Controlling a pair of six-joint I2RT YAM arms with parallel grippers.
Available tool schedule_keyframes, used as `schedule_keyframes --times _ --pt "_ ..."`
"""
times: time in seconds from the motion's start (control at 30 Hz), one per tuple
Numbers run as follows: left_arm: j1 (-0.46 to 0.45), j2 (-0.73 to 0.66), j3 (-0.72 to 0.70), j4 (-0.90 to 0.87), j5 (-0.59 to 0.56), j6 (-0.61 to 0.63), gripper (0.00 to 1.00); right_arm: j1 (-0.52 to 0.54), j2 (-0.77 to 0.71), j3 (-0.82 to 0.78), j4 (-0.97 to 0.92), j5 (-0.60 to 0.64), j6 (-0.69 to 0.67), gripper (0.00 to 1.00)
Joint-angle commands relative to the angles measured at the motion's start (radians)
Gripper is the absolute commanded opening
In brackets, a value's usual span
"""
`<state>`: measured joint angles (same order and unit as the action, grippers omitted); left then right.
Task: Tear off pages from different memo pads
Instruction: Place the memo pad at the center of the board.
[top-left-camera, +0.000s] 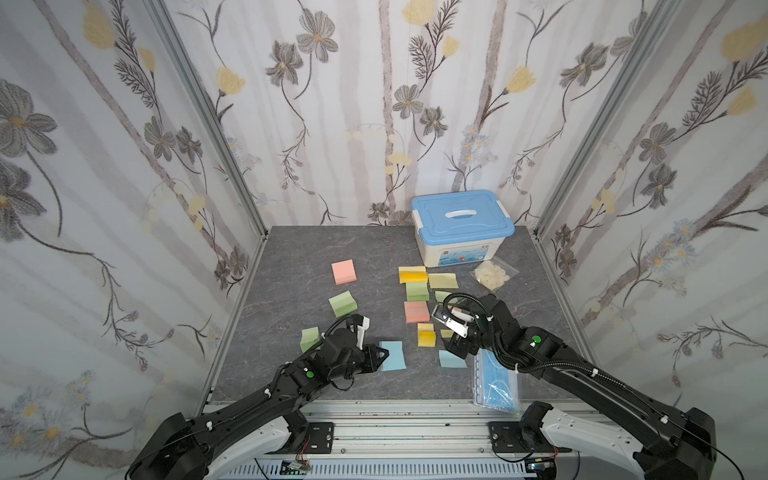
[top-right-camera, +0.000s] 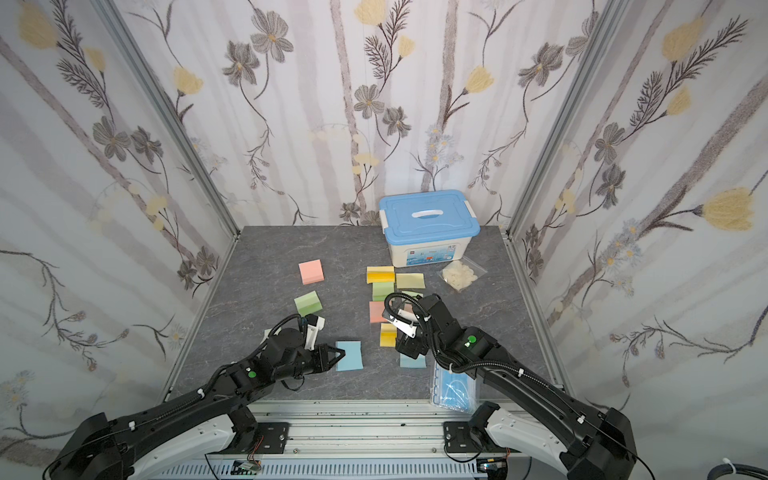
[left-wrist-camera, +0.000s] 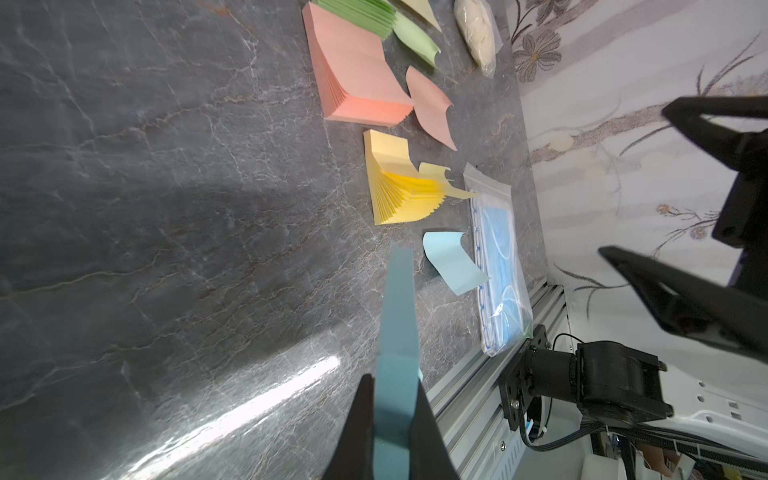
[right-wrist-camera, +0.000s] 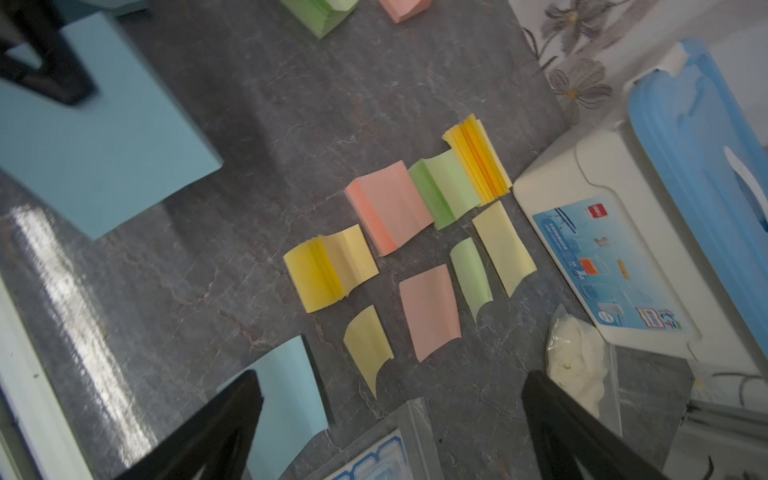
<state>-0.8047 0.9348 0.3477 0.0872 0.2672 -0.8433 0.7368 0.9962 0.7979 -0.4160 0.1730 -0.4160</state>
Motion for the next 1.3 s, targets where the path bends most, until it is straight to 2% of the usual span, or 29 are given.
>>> schedule_keyframes --times 0.0,0.13,0.3,0.37,0.63,0.83,0.87,1.0,1.03,1.13,1.27 --pt "-0.018 0.092 0.028 0.131 0.061 -0.050 0.00 -0.038 0.007 -0.021 0.196 0.114 0.331 1.00" --pt "-0.079 0.263 0.098 0.182 0.075 -0.054 0.00 -0.119 0.070 -0.026 0.215 0.013 0.413 1.00" --pt "-0.118 0.406 0.146 0.239 0.045 -0.078 0.00 -0.265 0.085 -0.069 0.261 -0.147 0.645 1.00" --pt "-0.125 0.451 0.167 0.243 0.040 -0.081 0.00 -0.306 0.088 -0.087 0.278 -0.198 0.691 1.00" --pt "-0.127 0.591 0.213 0.294 0.027 -0.098 0.00 -0.315 0.056 -0.129 0.305 -0.207 0.604 1.00" --pt "-0.135 0.623 0.264 0.164 -0.041 -0.057 0.00 -0.313 -0.008 -0.170 0.328 -0.142 0.581 1.00" --pt "-0.139 0.617 0.278 0.122 -0.064 -0.044 0.02 -0.313 -0.028 -0.184 0.339 -0.114 0.577 1.00" --pt "-0.163 0.566 0.331 -0.048 -0.172 0.013 0.44 -0.315 -0.114 -0.245 0.384 0.012 0.616 1.00" --pt "-0.169 0.548 0.346 -0.097 -0.204 0.030 0.50 -0.315 -0.137 -0.260 0.398 0.025 0.628 1.00" --pt "-0.185 0.499 0.386 -0.241 -0.306 0.068 0.62 -0.317 -0.183 -0.294 0.437 0.028 0.649 1.00" --pt "-0.192 0.406 0.408 -0.372 -0.424 0.096 0.73 -0.317 -0.180 -0.298 0.434 0.018 0.662 1.00"
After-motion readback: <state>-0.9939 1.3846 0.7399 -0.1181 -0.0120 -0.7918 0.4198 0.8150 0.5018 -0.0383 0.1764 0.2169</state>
